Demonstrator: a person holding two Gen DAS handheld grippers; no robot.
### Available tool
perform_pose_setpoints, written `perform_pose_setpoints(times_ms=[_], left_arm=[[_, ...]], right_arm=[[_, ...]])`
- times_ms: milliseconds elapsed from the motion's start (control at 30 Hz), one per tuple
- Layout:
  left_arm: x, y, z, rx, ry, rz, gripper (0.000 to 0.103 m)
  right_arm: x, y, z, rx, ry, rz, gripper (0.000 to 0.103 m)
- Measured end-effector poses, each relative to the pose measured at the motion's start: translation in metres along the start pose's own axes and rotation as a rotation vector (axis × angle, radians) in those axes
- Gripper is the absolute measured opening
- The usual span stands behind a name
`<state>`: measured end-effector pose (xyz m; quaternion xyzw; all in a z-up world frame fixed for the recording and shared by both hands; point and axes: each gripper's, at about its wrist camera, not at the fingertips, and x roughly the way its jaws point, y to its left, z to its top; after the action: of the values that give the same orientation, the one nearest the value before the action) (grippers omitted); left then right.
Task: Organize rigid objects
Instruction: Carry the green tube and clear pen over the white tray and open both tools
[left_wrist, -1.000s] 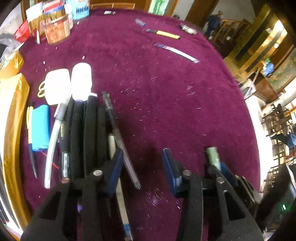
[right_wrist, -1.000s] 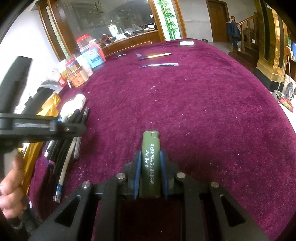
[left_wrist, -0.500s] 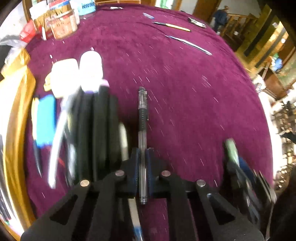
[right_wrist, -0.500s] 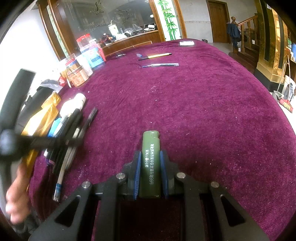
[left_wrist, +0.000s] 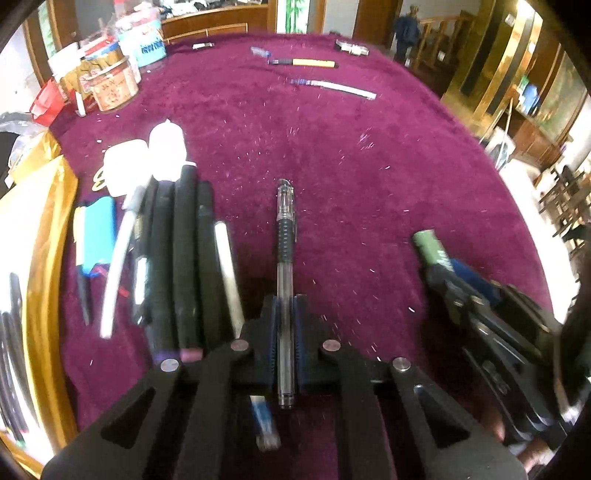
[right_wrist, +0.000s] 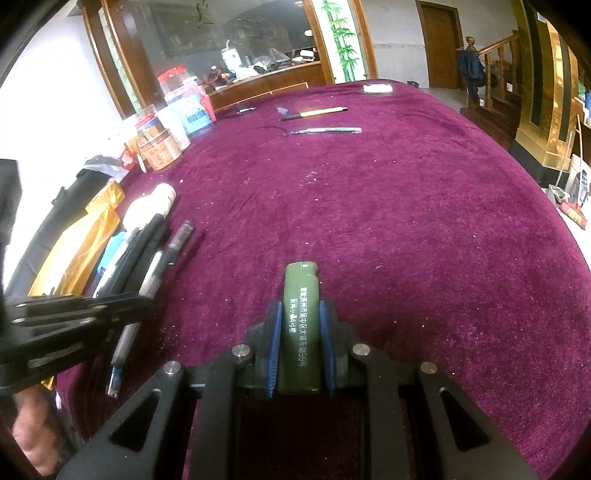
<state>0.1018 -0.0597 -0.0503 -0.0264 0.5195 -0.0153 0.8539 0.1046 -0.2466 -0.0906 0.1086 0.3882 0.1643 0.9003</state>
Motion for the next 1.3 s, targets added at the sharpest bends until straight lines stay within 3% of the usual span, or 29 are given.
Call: perform_pose_setpoints(times_ms=[100, 200, 300, 400, 500, 667, 900, 1067, 1300], left_arm=[[-0.031, 0.01, -0.014, -0.026, -0.041, -0.085, 0.006], [-0.067, 0.02, -0.024, -0.037, -0.113, -0.106, 0.006], [-0.1, 0.045, -0.036, -0.074, -0.174, -0.127, 0.006], [-0.126, 0.085, -0.049, -0.148, -0.224, -0.119, 0.006], [-0.14, 0.127, -0.06, -0.233, -0.256, -0.077, 0.006], [-0.148, 0.184, -0.074, -0.364, -0.275, -0.034, 0.006], [-0.15, 0.248, -0.08, -0.456, -0.275, 0.044, 0.006], [-0.132, 0.295, -0.061, -0.505, -0.233, 0.078, 0.006], [-0.105, 0.326, -0.035, -0.528, -0.178, 0.115, 0.006]], right_arm=[[0.0, 0.005, -0.001, -0.033, -0.001, -0.001, 0.018], [-0.002, 0.007, 0.0, -0.038, -0.012, 0.0, 0.018], [-0.016, 0.007, -0.004, -0.035, -0.098, 0.013, 0.018], [-0.024, 0.012, -0.007, 0.024, -0.105, 0.115, 0.018], [-0.034, 0.04, -0.008, 0.007, -0.119, 0.19, 0.018], [-0.047, 0.119, -0.001, -0.118, -0.128, 0.347, 0.018], [-0.017, 0.218, 0.01, -0.233, -0.035, 0.527, 0.018], [0.008, 0.272, 0.018, -0.321, 0.019, 0.567, 0.018], [0.061, 0.316, 0.036, -0.376, 0.119, 0.499, 0.018]])
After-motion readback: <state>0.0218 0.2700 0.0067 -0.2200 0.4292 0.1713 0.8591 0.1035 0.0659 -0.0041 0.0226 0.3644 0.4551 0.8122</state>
